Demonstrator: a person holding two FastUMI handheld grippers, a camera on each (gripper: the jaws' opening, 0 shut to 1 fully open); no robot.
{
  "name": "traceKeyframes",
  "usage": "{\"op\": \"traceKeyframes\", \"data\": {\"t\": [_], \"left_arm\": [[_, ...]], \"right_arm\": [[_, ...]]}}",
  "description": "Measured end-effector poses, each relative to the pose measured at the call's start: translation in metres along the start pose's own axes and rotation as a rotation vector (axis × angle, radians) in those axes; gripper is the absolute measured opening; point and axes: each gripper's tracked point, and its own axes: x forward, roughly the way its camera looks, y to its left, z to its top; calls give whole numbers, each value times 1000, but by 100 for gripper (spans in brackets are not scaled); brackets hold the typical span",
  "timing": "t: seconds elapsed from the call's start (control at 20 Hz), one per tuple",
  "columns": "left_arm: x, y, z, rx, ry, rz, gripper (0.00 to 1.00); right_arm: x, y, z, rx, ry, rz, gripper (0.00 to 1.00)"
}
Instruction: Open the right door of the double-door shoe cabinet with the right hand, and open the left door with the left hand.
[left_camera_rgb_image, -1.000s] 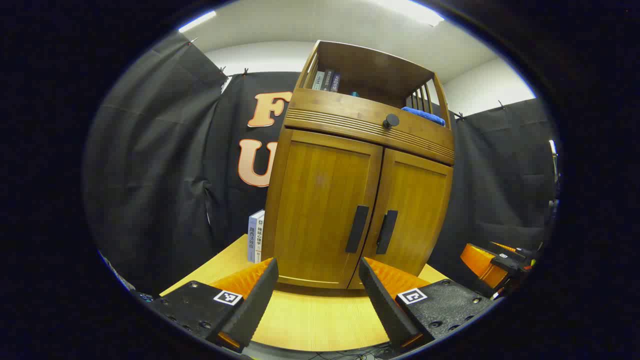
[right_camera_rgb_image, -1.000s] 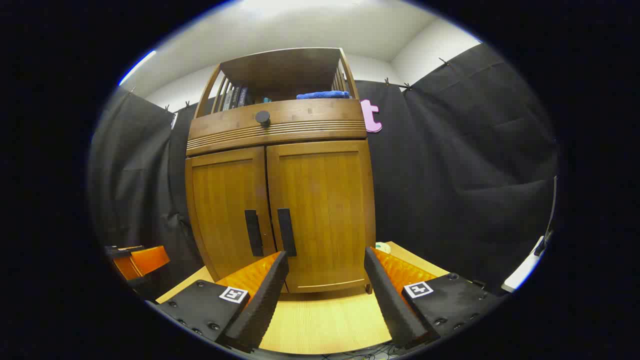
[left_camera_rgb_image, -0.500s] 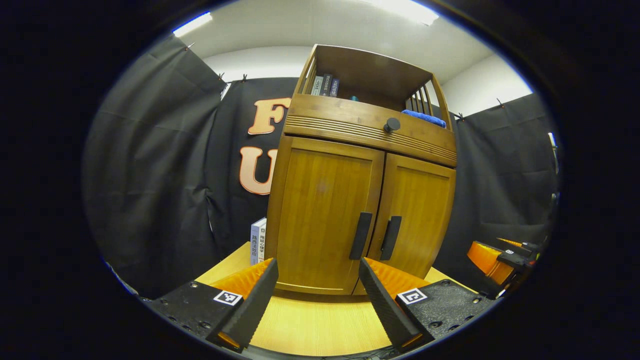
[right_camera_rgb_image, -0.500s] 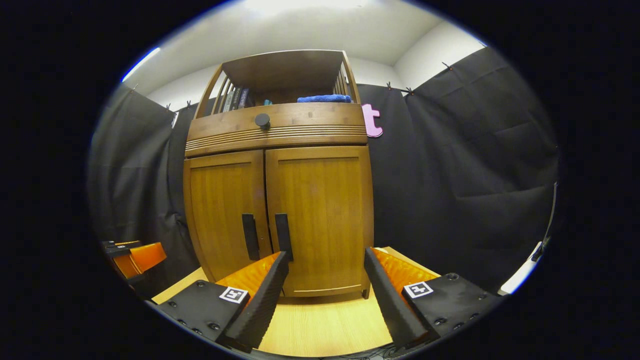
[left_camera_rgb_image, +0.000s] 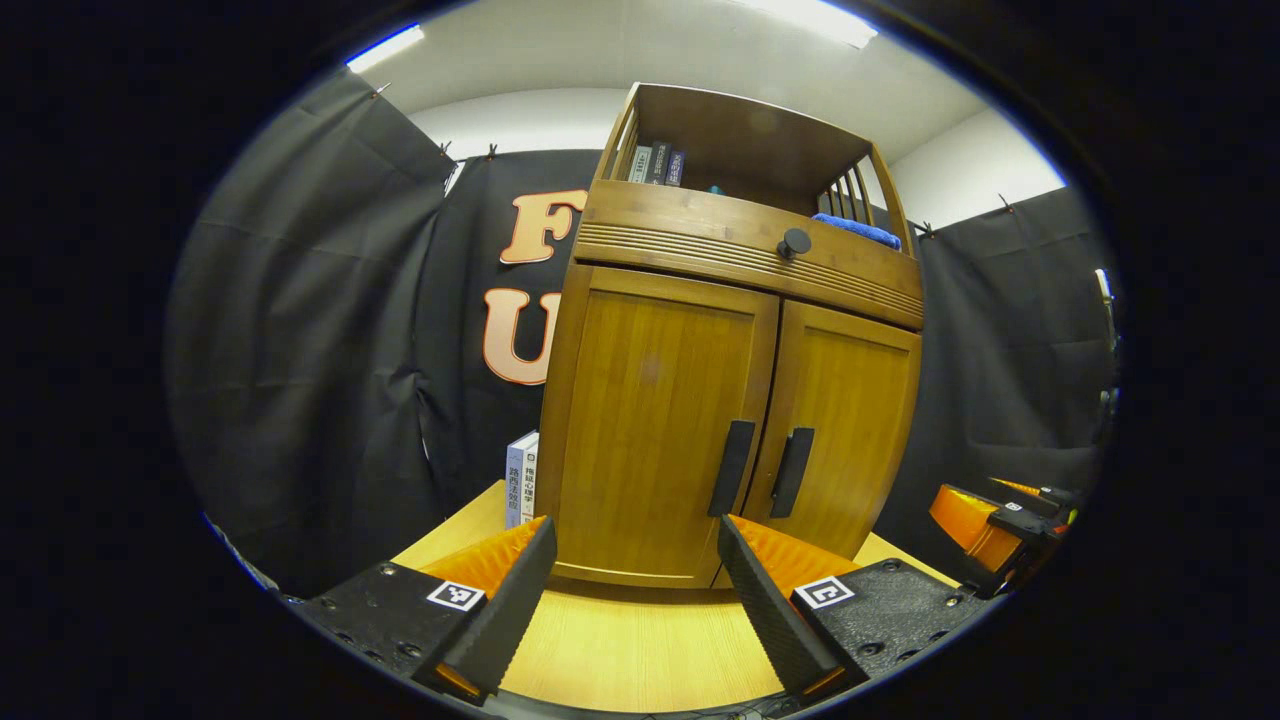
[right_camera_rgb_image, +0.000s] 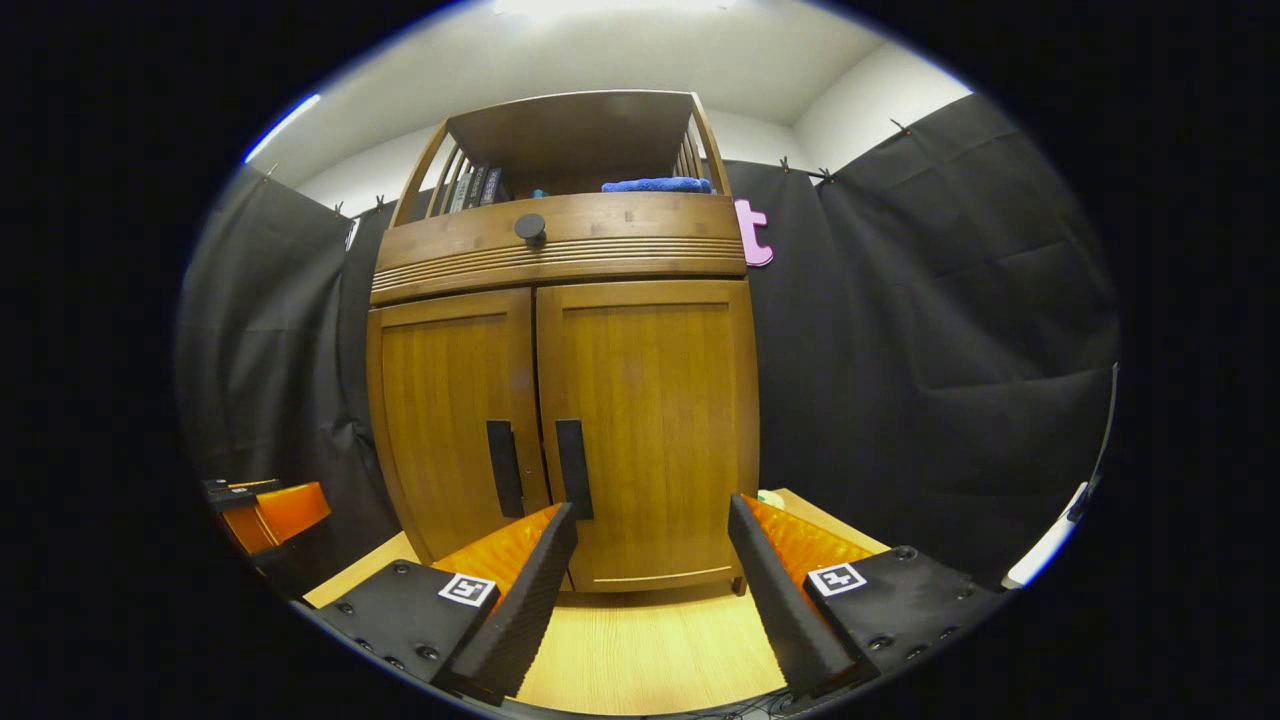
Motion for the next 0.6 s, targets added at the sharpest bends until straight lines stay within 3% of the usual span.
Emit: {"op": "traceKeyframes", "data": {"t": [0.6], "left_arm": [[-2,25,-3,0,14,42,97]], "right_arm": [[69,42,-14,-45,28,77,98]]}}
